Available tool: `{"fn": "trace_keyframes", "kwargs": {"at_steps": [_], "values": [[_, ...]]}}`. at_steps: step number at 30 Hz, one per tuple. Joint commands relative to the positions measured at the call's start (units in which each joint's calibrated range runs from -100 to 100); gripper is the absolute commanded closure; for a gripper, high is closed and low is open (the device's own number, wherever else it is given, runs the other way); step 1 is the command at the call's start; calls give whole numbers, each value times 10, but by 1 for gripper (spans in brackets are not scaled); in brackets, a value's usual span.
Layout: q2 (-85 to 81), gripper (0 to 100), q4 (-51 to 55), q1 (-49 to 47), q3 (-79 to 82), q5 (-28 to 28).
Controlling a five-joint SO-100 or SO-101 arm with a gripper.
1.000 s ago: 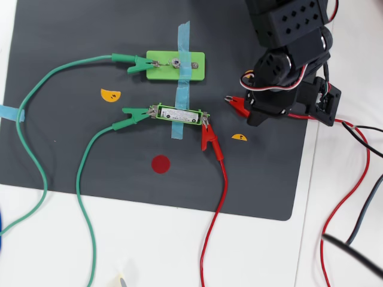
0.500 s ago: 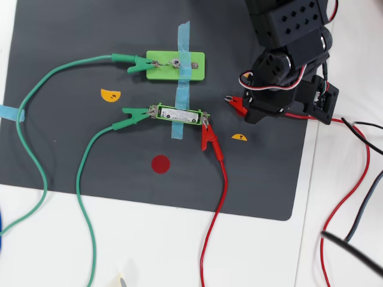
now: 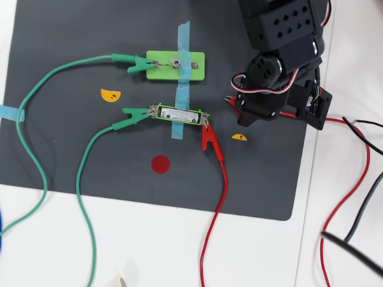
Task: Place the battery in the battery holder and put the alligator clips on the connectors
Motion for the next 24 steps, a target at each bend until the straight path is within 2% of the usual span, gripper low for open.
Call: {"fn": "trace_keyframes", "kwargs": {"at_steps": [1,24], "values": [[-12,80,2,8,-12,-3],[-12,80,1,14,-12,-1]]}}
